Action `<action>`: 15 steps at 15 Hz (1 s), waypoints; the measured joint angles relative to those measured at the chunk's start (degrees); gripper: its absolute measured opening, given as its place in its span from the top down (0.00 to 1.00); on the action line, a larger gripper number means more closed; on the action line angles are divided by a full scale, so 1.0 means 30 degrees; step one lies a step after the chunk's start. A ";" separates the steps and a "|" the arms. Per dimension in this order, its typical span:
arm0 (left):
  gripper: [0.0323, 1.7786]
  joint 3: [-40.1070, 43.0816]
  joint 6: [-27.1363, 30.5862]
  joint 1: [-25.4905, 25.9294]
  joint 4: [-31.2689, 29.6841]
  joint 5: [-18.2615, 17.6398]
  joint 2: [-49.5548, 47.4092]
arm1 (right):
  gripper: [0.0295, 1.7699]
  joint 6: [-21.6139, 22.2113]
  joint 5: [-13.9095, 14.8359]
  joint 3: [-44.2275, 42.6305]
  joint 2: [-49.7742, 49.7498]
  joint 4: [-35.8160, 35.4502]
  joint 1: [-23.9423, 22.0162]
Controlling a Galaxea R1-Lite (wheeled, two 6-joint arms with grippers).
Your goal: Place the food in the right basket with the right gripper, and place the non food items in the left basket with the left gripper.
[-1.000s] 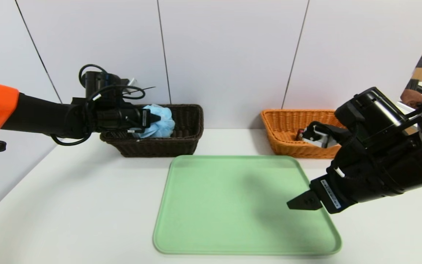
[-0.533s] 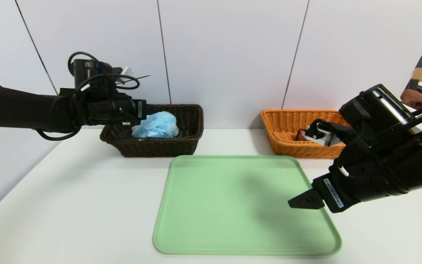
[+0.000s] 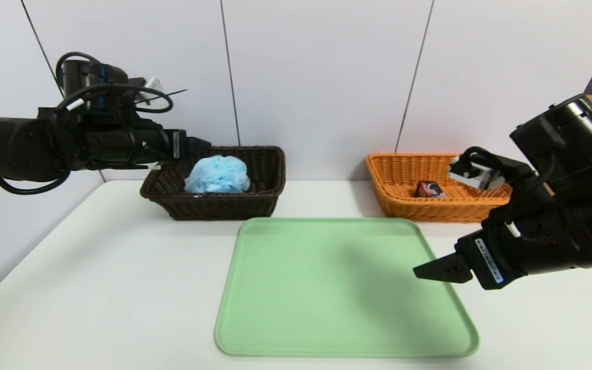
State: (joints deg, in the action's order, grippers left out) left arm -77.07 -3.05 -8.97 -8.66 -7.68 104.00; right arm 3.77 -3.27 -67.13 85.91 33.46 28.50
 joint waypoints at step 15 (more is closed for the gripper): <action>0.05 0.8924 0.1739 -0.1012 0.7249 -0.0110 -1.1744 | 0.04 0.0114 0.4210 0.3710 -0.8054 -0.4064 -0.0857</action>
State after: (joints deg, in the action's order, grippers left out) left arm -50.30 2.17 -12.01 13.09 -8.01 68.77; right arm 4.11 9.36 -56.00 61.75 21.27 25.93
